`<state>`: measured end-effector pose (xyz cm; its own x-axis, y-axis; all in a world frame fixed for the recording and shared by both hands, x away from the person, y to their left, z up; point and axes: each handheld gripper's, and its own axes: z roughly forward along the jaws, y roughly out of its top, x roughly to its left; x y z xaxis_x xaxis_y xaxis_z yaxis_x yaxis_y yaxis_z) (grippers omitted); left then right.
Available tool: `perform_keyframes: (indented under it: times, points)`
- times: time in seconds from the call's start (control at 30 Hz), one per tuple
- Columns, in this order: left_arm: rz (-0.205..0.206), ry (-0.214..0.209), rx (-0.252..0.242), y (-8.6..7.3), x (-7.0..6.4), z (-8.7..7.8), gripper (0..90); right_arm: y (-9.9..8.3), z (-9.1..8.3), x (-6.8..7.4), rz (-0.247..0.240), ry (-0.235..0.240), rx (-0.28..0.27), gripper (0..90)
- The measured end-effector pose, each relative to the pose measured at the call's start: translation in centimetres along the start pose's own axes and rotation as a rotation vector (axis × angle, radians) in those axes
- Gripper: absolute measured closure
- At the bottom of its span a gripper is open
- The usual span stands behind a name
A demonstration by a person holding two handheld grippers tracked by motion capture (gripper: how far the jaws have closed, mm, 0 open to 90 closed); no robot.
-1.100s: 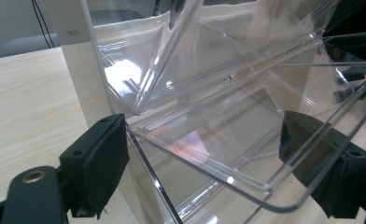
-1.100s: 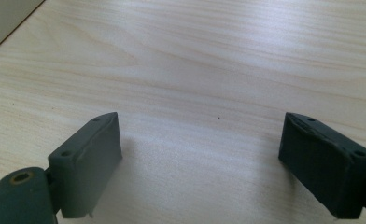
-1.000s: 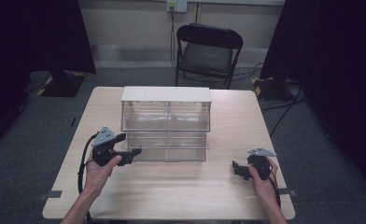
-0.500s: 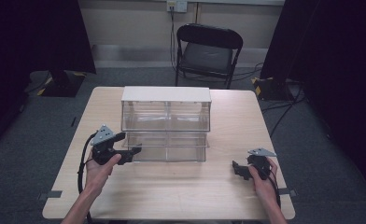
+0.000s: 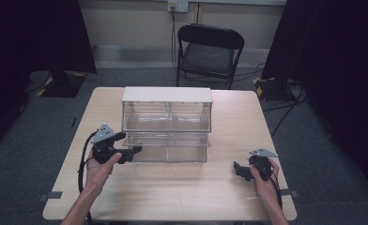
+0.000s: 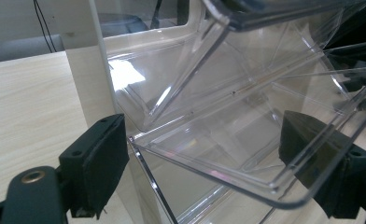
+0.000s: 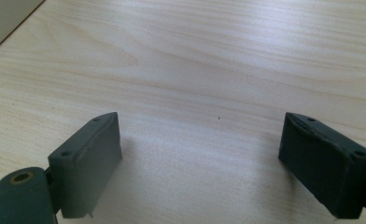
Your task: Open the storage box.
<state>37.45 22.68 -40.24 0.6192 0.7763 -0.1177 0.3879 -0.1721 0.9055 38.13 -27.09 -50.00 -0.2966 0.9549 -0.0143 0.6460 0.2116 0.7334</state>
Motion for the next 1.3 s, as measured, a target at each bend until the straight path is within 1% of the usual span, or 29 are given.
perform_keyframes:
  times: [0.13,0.33,0.37,0.4,0.53,0.77,0.87,1.03,1.3]
  points:
    - [0.008,0.006,0.005,0.0,0.0,0.0,15.4,0.0,0.0,0.0,0.000,0.000,0.000,12.2]
    - [0.001,0.007,0.000,0.1,0.0,0.0,15.4,0.0,0.0,0.0,0.000,0.000,0.000,12.2]
    - [0.001,0.007,-0.012,0.1,0.0,-0.1,15.4,0.0,0.0,0.0,0.000,0.000,0.000,12.2]
    - [-0.011,0.014,-0.026,0.2,0.0,-0.2,15.5,0.0,0.0,0.0,0.000,0.000,-0.001,12.2]
    - [-0.013,0.008,-0.028,0.3,0.1,-0.1,15.5,0.0,0.0,0.0,0.000,0.000,0.000,12.2]
    - [-0.003,0.010,-0.020,0.7,0.0,-0.1,15.4,0.0,0.0,0.0,0.000,0.000,0.000,12.2]
    - [0.014,0.009,-0.015,1.0,0.0,-0.2,15.4,0.0,0.0,0.0,0.000,0.000,0.000,12.2]
    - [0.000,0.004,-0.021,1.0,0.0,0.0,15.3,0.0,0.0,0.0,0.000,0.000,0.000,12.2]
    - [0.004,-0.002,-0.021,1.3,0.1,0.2,15.3,0.0,0.0,0.0,0.000,0.000,0.000,12.2]
